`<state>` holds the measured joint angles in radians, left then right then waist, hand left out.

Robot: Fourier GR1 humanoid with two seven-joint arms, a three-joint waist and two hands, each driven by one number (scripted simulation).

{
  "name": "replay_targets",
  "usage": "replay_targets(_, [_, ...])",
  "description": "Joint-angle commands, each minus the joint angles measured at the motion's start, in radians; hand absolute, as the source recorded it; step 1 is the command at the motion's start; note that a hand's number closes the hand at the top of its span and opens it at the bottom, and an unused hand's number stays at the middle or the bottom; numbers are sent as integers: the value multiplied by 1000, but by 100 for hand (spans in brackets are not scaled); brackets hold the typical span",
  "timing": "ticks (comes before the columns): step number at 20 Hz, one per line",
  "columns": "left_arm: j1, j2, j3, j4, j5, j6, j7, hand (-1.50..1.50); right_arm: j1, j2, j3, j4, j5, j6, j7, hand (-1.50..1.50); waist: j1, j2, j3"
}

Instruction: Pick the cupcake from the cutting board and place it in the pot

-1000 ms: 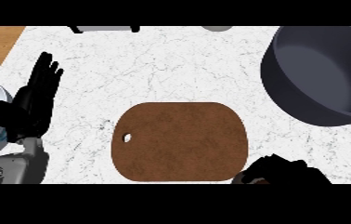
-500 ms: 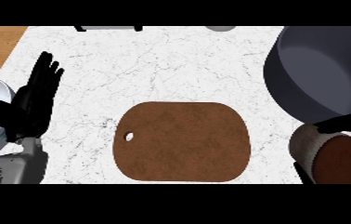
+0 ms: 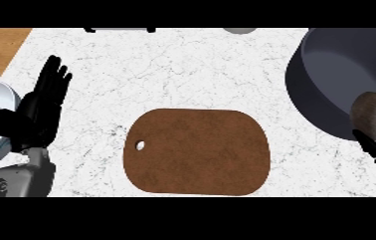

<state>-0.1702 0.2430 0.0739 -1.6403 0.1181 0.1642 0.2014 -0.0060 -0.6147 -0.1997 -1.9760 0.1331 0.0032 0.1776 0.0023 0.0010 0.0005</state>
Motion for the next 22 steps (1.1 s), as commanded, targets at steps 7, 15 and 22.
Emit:
replay_targets(7, [-52, -13, -7, -1, -25, 12, 24, 0, -167, -57, -20, 386, 230, -81, -210, 150, 18, 8, 1])
replay_targets(15, [-57, -50, -45, 1, -59, 27, 30, 0, -431, -30, 30, 880, 434, -245, -341, 150, 22, 5, 0])
replay_targets(22, [-30, -36, -10, 37, -18, -27, -18, 0, -601, 21, -19, 1306, 395, -235, -480, 150, 37, 12, 1])
